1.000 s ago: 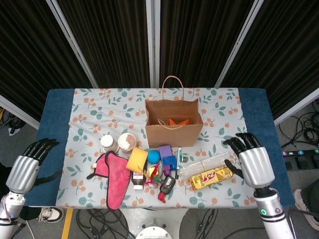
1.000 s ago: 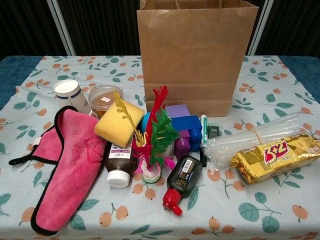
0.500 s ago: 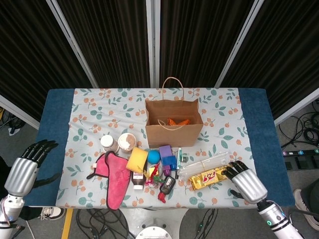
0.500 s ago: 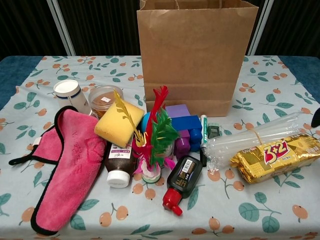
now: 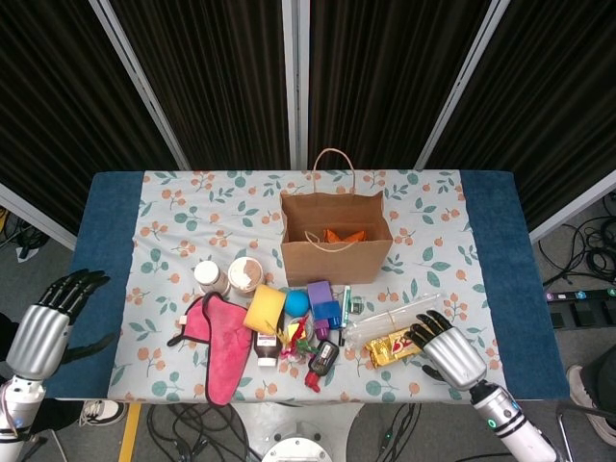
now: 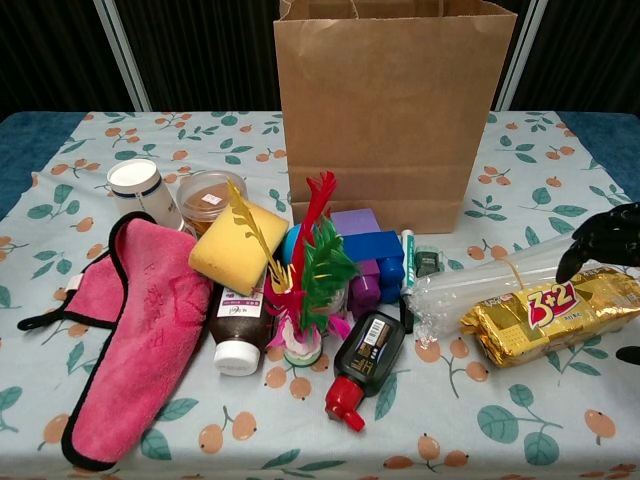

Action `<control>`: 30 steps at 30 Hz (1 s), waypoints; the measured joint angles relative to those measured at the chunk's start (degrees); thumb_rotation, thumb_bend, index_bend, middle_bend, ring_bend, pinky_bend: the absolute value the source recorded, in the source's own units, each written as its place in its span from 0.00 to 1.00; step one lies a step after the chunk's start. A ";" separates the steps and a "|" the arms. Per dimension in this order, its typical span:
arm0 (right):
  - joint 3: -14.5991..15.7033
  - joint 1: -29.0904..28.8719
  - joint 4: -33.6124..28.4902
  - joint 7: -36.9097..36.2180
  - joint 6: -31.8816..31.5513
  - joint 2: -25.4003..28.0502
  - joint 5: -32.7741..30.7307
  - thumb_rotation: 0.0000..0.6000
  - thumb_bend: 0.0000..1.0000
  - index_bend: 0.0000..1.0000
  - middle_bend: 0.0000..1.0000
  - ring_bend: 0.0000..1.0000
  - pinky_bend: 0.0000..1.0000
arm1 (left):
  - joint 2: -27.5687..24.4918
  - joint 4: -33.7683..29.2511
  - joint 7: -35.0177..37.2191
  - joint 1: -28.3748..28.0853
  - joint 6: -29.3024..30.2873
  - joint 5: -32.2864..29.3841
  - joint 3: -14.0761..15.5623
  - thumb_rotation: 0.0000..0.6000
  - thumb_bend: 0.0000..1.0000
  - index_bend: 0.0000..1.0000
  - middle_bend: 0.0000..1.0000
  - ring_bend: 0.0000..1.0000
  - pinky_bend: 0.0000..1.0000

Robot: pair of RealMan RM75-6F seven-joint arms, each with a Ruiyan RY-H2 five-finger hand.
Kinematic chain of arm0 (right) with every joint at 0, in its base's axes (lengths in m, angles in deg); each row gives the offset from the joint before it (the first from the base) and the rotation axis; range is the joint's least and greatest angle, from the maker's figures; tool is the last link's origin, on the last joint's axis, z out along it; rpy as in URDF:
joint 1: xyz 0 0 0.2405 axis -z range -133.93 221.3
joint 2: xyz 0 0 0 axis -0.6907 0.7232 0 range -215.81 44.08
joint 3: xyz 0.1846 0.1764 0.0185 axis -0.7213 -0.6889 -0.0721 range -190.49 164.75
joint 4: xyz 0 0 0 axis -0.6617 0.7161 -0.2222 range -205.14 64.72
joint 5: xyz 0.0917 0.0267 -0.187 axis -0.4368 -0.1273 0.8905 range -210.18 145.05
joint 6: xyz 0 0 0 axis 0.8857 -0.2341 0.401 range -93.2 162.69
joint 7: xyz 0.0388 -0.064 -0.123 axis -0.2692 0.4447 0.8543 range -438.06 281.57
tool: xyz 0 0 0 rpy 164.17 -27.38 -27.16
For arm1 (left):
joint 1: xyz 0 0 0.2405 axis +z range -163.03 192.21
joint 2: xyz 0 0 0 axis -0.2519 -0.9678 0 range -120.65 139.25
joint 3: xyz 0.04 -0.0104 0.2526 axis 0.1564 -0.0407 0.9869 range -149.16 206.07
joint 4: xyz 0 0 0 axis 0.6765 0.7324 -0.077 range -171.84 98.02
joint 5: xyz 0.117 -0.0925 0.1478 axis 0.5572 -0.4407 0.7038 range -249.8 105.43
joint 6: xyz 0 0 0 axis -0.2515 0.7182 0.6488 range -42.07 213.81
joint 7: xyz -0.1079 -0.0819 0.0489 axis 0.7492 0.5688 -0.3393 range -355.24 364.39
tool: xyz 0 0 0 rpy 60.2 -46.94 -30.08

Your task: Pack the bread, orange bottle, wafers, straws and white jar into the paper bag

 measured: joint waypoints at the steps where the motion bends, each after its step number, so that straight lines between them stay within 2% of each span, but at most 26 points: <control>1: -0.19 -0.07 0.76 -0.35 0.12 -0.74 -0.24 1.00 0.00 0.33 0.33 0.18 0.19 | 0.02 0.13 0.06 0.01 0.04 0.02 0.00 1.00 0.10 0.23 0.29 0.17 0.22; 6: -0.54 -0.39 3.69 -1.77 1.69 -3.60 -1.52 1.00 0.00 0.33 0.33 0.18 0.19 | 0.13 0.82 0.48 0.01 0.14 0.19 0.07 1.00 0.10 0.23 0.29 0.17 0.22; 14: -0.47 -0.58 4.49 -2.07 2.87 -4.54 -2.70 1.00 0.00 0.33 0.33 0.18 0.19 | 0.02 0.37 0.89 0.18 0.66 0.51 0.16 1.00 0.10 0.23 0.29 0.17 0.22; 21: 0.87 0.43 1.62 -2.52 2.50 -2.52 -2.98 1.00 0.01 0.33 0.33 0.18 0.19 | -0.11 -0.05 1.46 0.28 0.58 0.43 0.30 1.00 0.10 0.23 0.29 0.17 0.22; 27: 2.92 2.21 -2.52 -2.65 -0.03 0.73 -1.71 1.00 0.01 0.33 0.33 0.18 0.19 | -0.01 -0.47 1.24 0.09 0.44 0.82 0.36 1.00 0.10 0.23 0.29 0.17 0.22; 30: 2.83 2.66 -3.36 -1.91 -1.44 1.26 -1.13 1.00 0.01 0.33 0.33 0.18 0.19 | 0.08 -0.57 0.84 -0.02 0.41 0.99 0.32 1.00 0.10 0.23 0.29 0.17 0.22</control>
